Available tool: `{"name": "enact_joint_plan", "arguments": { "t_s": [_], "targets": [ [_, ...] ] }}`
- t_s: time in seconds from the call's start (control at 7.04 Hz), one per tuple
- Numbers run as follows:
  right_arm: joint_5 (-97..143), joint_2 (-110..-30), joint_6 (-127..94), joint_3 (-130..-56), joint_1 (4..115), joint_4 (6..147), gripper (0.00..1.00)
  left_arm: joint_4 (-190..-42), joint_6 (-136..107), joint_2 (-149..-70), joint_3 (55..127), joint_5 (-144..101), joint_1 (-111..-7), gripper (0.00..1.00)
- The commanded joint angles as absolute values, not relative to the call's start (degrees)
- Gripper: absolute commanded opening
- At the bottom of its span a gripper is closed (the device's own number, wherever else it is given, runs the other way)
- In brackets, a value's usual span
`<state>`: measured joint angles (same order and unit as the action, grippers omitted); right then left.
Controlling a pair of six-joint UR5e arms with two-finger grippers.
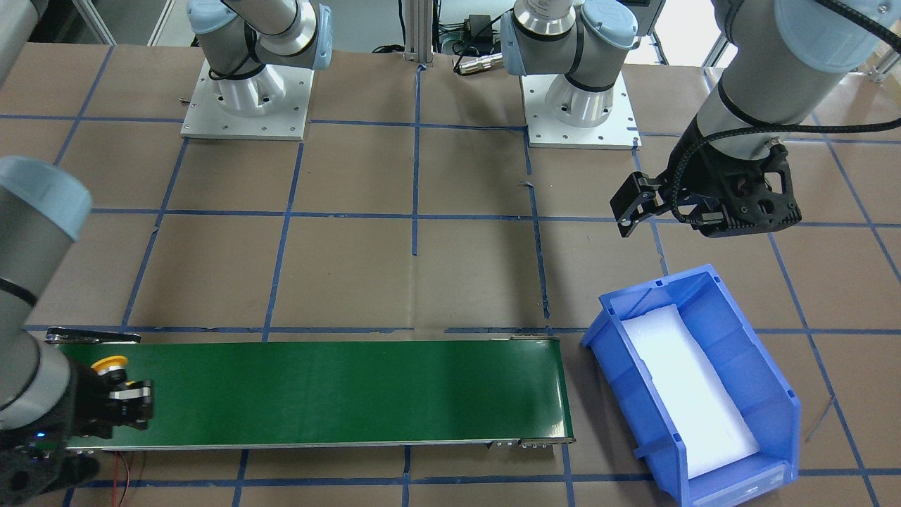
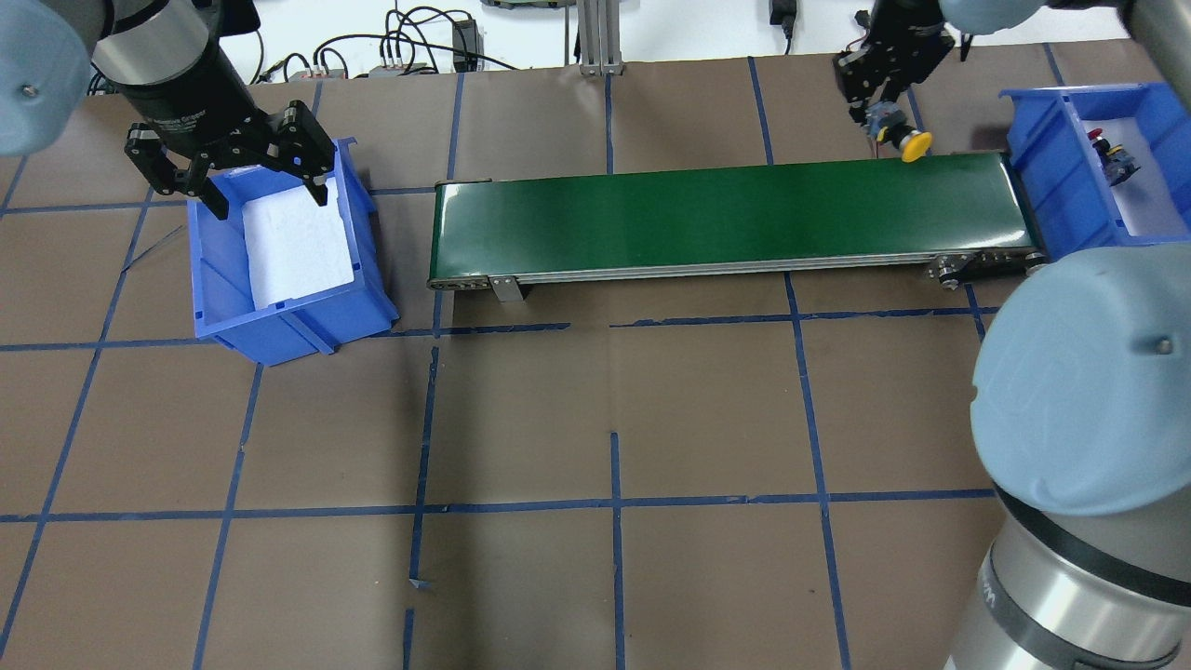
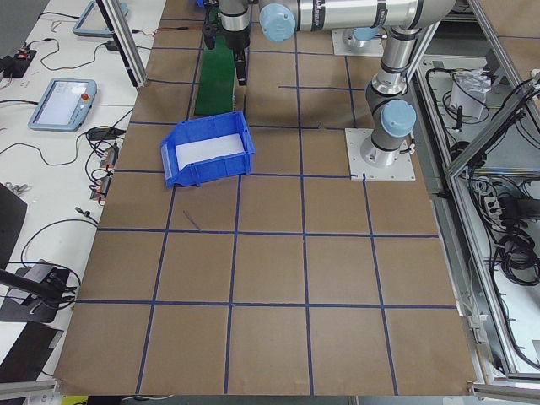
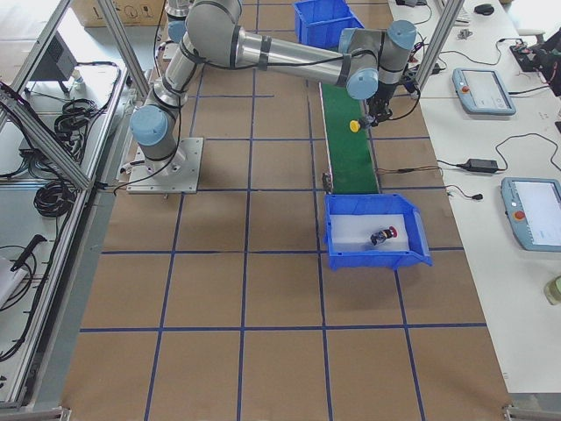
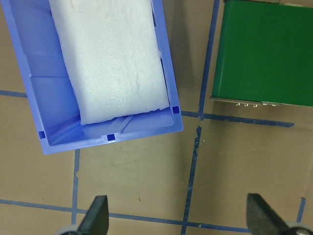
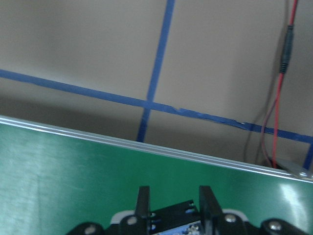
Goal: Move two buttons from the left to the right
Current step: 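Carry the yellow-capped button into the far blue bin with the right gripper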
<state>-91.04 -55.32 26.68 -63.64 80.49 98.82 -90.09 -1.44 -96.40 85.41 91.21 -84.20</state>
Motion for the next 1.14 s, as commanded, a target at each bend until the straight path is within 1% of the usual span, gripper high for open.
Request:
{"name": "enact_joint_plan", "arguments": {
  "t_s": [0.0, 0.28, 0.99],
  "targets": [
    [-91.2, -56.6, 40.6, -63.7, 71.0, 97.2, 0.05, -90.1, -1.5, -96.7, 85.4, 91.1, -84.5, 1.0],
    [-91.2, -56.8, 48.5, -63.3, 64.9, 98.1, 0.05, -90.1, -1.4, -96.6, 85.1, 91.0, -84.2, 1.0],
    [-90.9, -52.9, 56.5, -63.3, 57.7, 102.8, 0.05, -90.1, -1.4, -96.5, 85.3, 91.0, -84.1, 1.0]
  ]
}}
